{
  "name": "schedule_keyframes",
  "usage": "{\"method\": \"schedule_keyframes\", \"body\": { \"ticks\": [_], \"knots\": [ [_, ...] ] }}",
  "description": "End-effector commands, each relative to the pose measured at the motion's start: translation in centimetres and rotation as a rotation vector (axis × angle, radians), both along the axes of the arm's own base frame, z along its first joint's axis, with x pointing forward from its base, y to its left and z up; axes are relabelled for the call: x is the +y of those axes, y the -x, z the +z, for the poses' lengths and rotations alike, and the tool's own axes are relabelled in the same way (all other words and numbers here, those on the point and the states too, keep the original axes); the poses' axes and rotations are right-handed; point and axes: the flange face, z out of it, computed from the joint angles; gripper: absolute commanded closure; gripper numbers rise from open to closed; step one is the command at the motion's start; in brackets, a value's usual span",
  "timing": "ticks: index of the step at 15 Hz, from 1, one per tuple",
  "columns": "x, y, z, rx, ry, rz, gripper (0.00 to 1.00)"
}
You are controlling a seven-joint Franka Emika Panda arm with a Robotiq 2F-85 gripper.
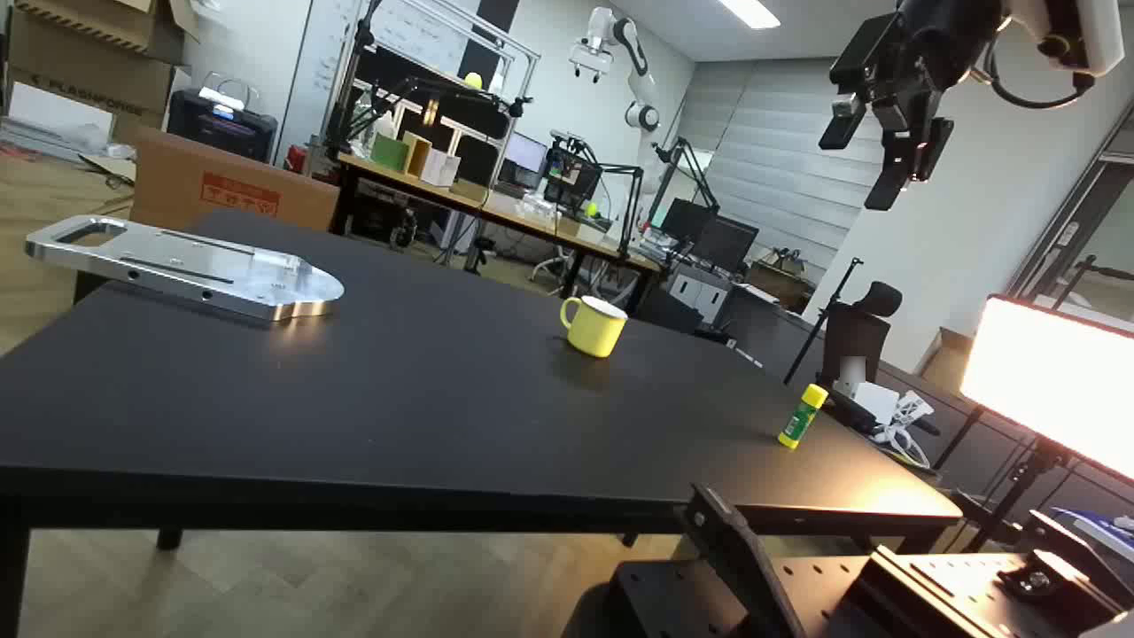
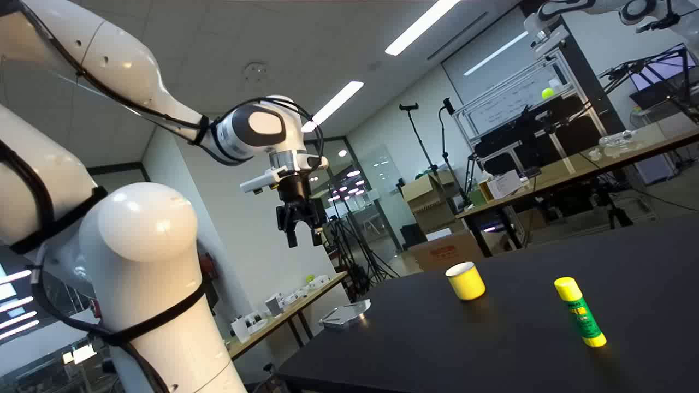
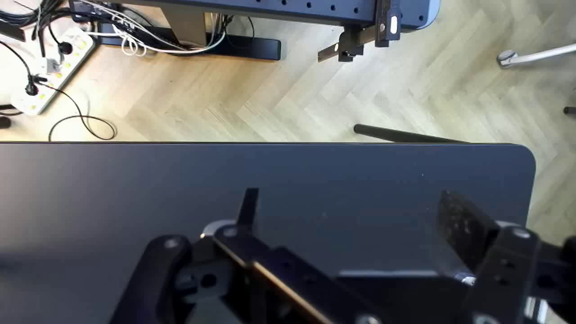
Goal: Put the glue stick in the mug, remove the glue stick from the mug, place the glue stick in the mug
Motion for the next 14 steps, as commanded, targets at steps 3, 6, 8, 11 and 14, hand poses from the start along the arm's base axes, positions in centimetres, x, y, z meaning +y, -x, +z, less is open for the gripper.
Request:
{"method": "schedule_keyframes", "body": {
  "ticks": [3, 6, 8, 11, 14],
  "knots": [
    [0.0, 0.0, 0.0, 0.001, 0.000, 0.001, 0.00],
    [0.0, 0.0, 0.0, 0.001, 0.000, 0.001, 0.00],
    [0.0, 0.0, 0.0, 0.001, 0.000, 0.001, 0.00],
    [-1.0, -0.6, 0.1, -0.030, 0.021, -0.026, 0.00],
    [-5.1, -2.9, 0.5, -0.120, 0.052, -0.086, 0.00]
  ]
}}
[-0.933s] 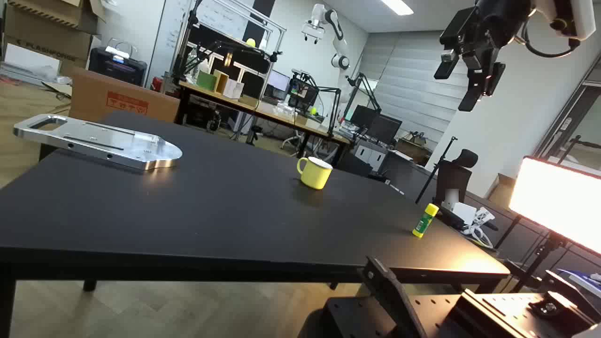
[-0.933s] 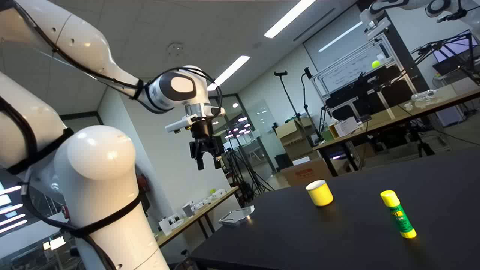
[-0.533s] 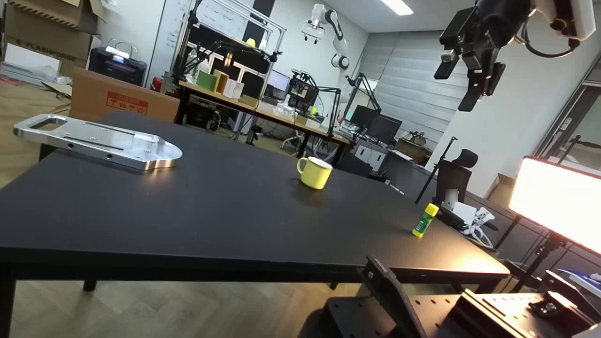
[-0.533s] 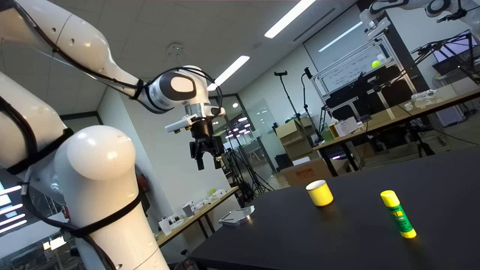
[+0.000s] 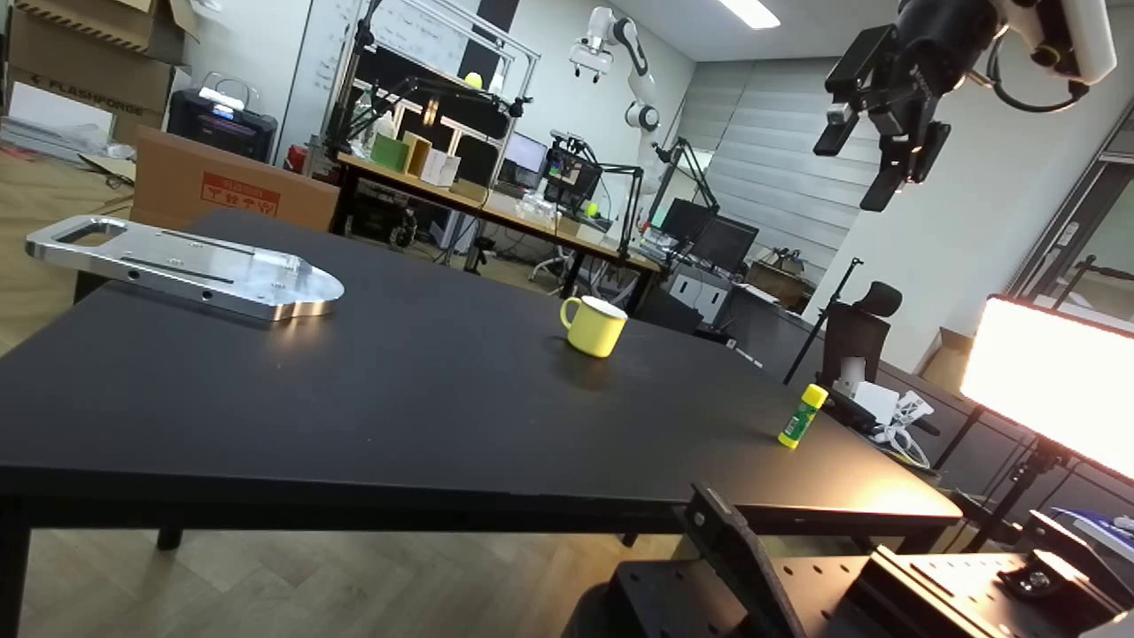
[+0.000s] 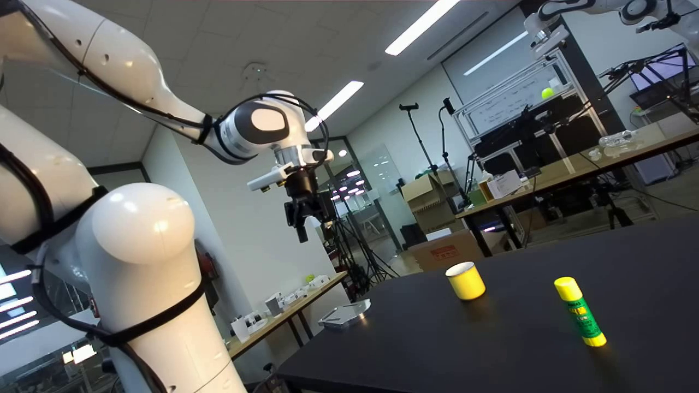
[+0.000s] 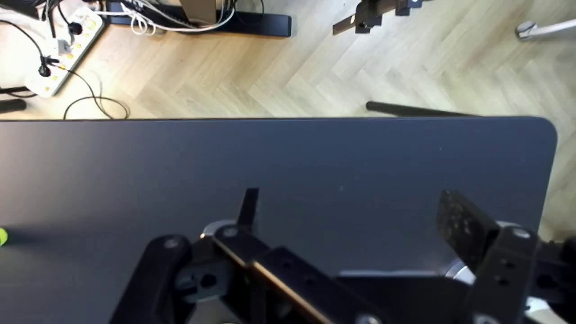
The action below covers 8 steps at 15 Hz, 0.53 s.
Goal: Put the glue stick in the mug, remove the glue stick from the mug, place the glue stick in the mug
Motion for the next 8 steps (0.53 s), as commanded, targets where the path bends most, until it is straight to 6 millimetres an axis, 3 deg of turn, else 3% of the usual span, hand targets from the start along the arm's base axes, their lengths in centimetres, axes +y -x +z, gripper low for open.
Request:
{"method": "schedule_keyframes", "body": {
  "ticks": [1, 8],
  "knots": [
    [-5.4, -2.9, 0.0, -0.087, 0.043, -0.074, 0.00],
    [-19.1, -8.5, -2.0, -0.150, 0.197, -0.249, 0.00]
  ]
}}
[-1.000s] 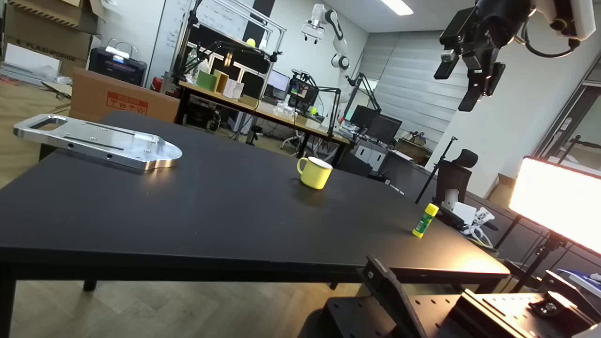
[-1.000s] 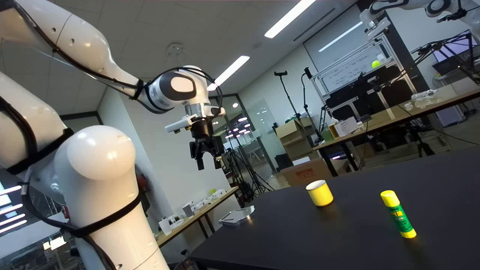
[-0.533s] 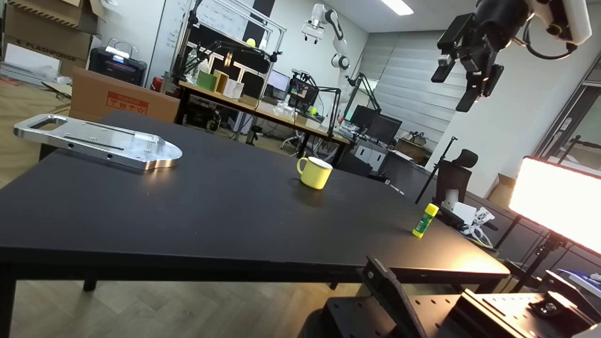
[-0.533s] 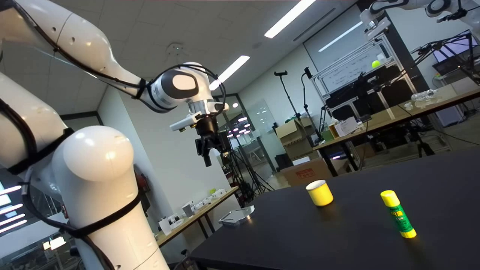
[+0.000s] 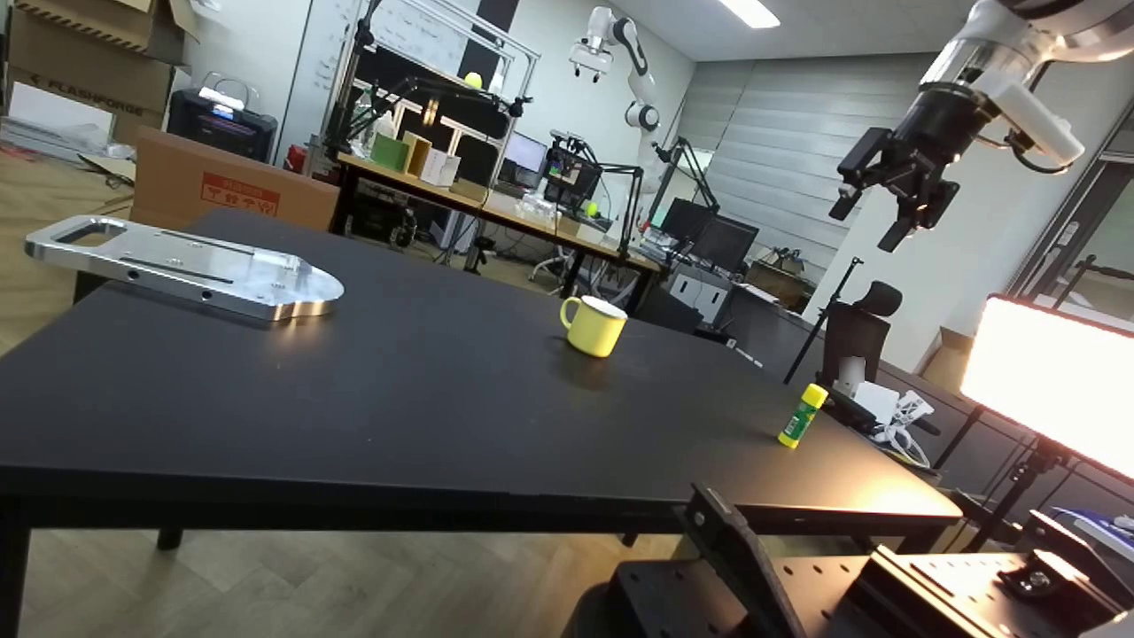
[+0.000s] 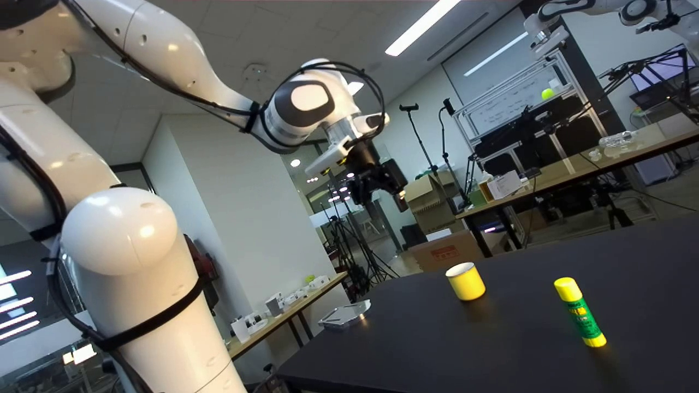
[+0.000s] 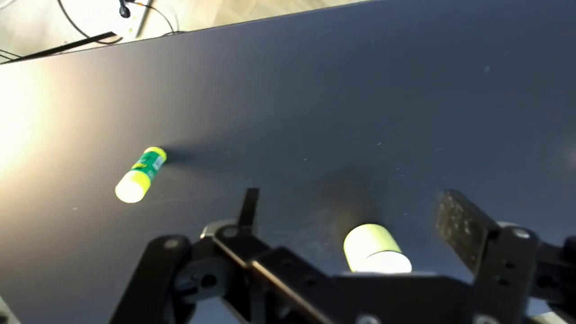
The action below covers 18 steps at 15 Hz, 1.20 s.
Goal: Put the glue stick in the mug, remove the glue stick from the mug, place the glue stick in the mug
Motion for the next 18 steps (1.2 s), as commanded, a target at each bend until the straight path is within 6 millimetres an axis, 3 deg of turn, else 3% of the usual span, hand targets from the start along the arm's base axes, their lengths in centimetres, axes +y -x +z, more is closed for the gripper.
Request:
{"method": "schedule_keyframes", "body": {
  "ticks": [1, 5, 9, 10, 12, 16, 18],
  "knots": [
    [-6.2, -4.2, -0.6, 0.015, 0.080, -0.070, 0.00],
    [-12.7, -7.5, -0.5, 0.043, 0.121, -0.131, 0.00],
    [-17.6, -9.5, -0.7, -0.003, 0.120, -0.240, 0.00],
    [-15.5, -8.2, -0.8, 0.007, 0.123, -0.178, 0.00],
    [-17.1, -8.7, -1.1, 0.005, 0.124, -0.209, 0.00],
    [-17.4, -9.0, -1.2, 0.006, 0.125, -0.213, 0.00],
    [-17.4, -9.2, -3.2, -0.018, 0.125, -0.239, 0.00]
  ]
}}
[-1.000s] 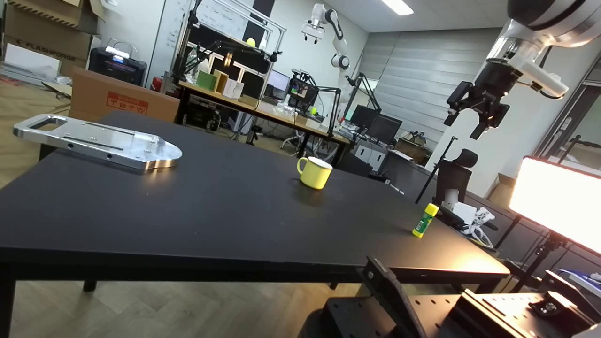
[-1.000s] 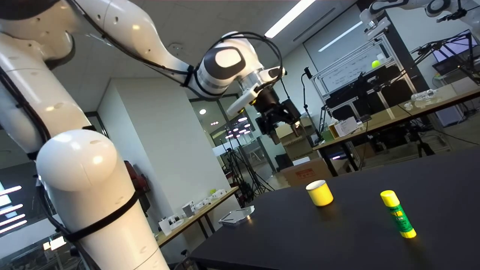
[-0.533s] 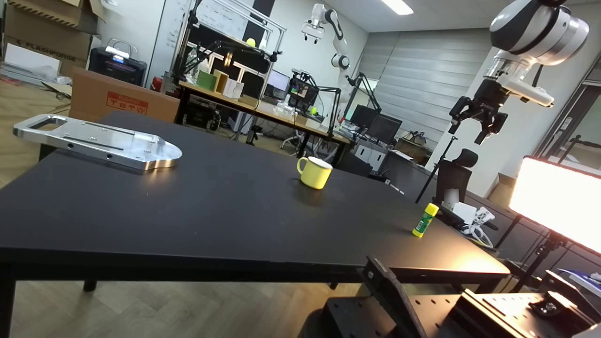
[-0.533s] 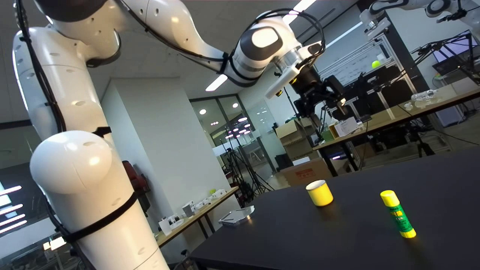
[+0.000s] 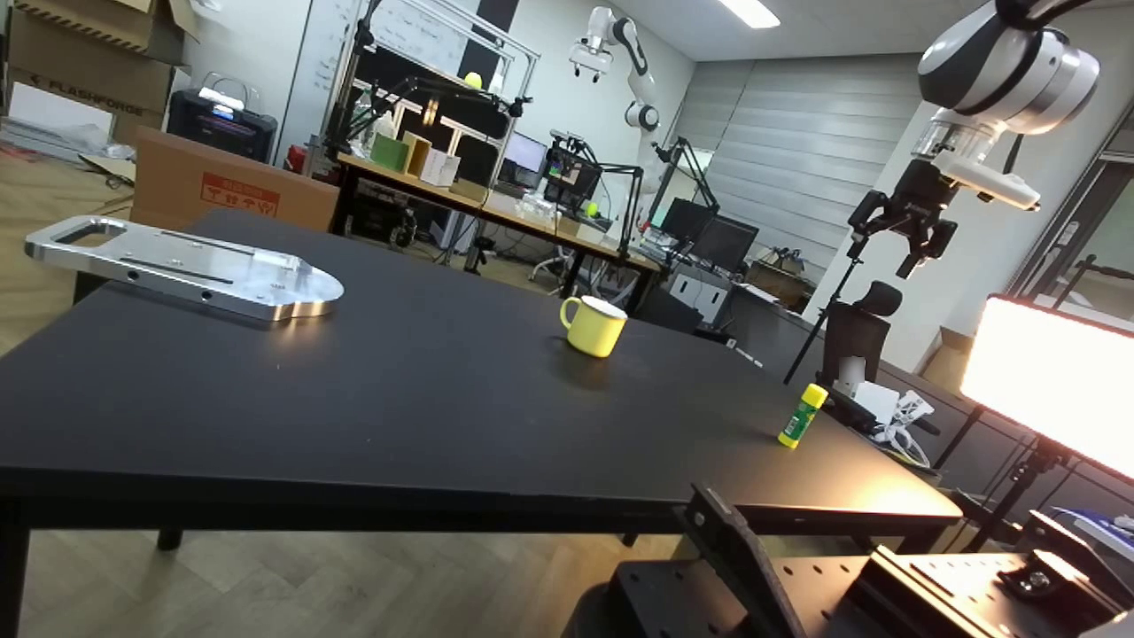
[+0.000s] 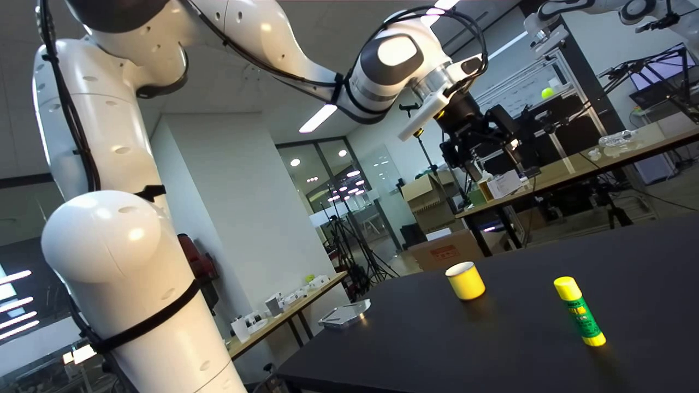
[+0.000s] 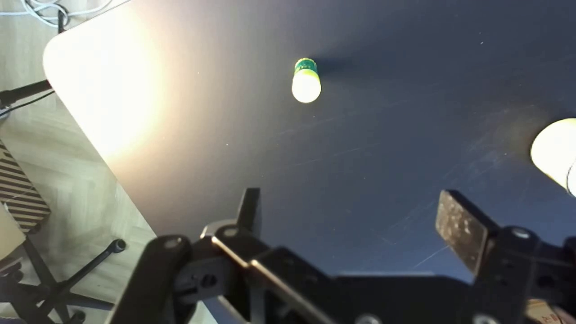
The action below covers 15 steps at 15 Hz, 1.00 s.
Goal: Put the glue stick in the mug, remove the glue stick from the mug, place the glue stick in the mug
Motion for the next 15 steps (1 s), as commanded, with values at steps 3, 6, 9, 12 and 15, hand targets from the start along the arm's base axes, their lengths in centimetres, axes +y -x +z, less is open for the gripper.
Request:
{"method": "schedule_keyframes", "body": {
  "ticks": [3, 6, 9, 12, 15],
  "knots": [
    [0.3, -0.4, -4.7, -0.025, -0.003, -0.036, 0.00],
    [0.4, -0.5, -8.5, -0.017, -0.002, -0.043, 0.00],
    [0.4, -0.7, -12.7, -0.006, 0.011, -0.065, 0.00],
    [0.3, -1.1, -16.1, -0.016, 0.041, -0.071, 0.00],
    [0.2, -1.0, -19.3, -0.010, 0.056, -0.080, 0.00]
  ]
}}
